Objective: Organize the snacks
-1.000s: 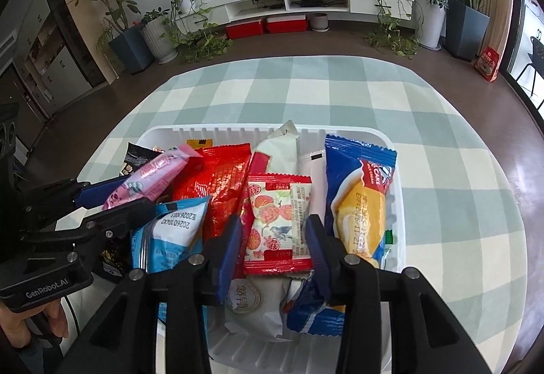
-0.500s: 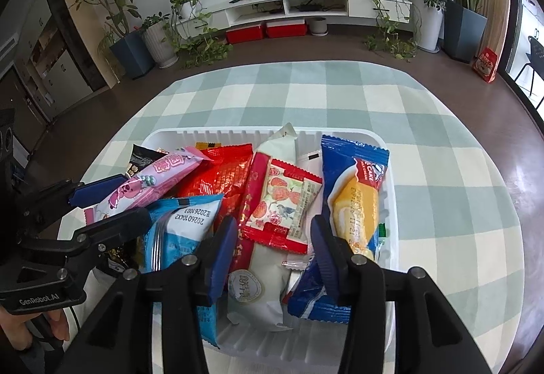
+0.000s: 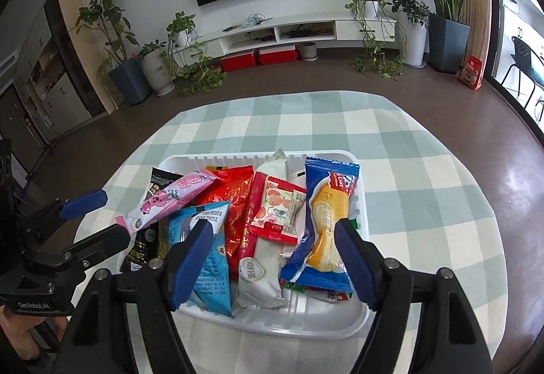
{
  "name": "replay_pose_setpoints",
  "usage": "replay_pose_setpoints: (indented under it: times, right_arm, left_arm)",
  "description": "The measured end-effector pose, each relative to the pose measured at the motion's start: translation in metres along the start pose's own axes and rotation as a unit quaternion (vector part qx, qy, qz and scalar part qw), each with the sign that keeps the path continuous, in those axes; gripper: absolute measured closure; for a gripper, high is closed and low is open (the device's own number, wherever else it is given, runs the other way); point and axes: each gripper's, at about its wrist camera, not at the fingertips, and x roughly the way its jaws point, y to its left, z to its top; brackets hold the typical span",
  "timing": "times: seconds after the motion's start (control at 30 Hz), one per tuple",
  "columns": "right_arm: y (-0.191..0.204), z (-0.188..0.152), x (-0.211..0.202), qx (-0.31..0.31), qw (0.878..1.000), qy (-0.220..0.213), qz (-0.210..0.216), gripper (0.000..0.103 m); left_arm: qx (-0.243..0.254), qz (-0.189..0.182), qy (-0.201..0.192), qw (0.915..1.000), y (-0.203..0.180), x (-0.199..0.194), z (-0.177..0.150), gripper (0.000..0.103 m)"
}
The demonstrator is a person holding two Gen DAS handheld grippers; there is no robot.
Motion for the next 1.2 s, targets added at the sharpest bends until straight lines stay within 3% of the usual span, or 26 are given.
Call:
replay_pose_setpoints:
  times: [0.17, 0.3, 0.37, 0.43, 0.5, 0.7, 0.8, 0.93, 1.03, 1.2]
  right_arm:
    - [0.008, -0.017, -0.045, -0.002, 0.999, -0.054, 0.001, 0.019]
    - [0.017, -0.041, -0.108, -0.009, 0.986, -0.164, 0.0, 0.011]
    - [0.024, -0.061, -0.153, -0.016, 0.965, -0.26, -0.007, 0.0]
    - [0.034, -0.086, -0.193, -0.032, 0.935, -0.352, -0.016, 0.0]
    - [0.046, -0.1, -0.216, -0.062, 0.922, -0.381, -0.028, 0.0]
    - [0.068, -0.123, -0.25, -0.096, 0.925, -0.367, -0.03, 0.0]
    - [0.06, -0.133, -0.245, -0.07, 0.943, -0.326, -0.018, 0.0]
    - [0.045, -0.145, -0.224, -0.026, 0.968, -0.249, 0.017, 0.0]
    - [0.037, -0.159, -0.215, -0.007, 0.975, -0.22, 0.023, 0.0]
    - [0.033, -0.17, -0.21, 0.005, 0.977, -0.212, 0.0, 0.0]
  left_arm:
    - [0.003, 0.03, -0.051, 0.9983, -0.02, -0.055, -0.027, 0.001]
    - [0.034, 0.101, -0.112, 0.9879, -0.052, -0.109, -0.053, 0.001]
    - [0.04, 0.139, -0.144, 0.979, -0.068, -0.136, -0.068, 0.001]
    - [0.03, 0.19, -0.164, 0.9677, -0.079, -0.159, -0.083, 0.001]
    - [-0.006, 0.227, -0.153, 0.9617, -0.083, -0.175, -0.094, 0.001]
    - [-0.019, 0.225, -0.152, 0.9623, -0.097, -0.205, -0.121, 0.001]
    - [-0.025, 0.198, -0.141, 0.9697, -0.103, -0.21, -0.136, 0.001]
    - [-0.026, 0.189, -0.101, 0.9764, -0.115, -0.203, -0.16, 0.001]
    - [-0.034, 0.179, -0.078, 0.9801, -0.117, -0.19, -0.174, 0.001]
    - [-0.053, 0.165, -0.055, 0.9833, -0.115, -0.173, -0.182, 0.001]
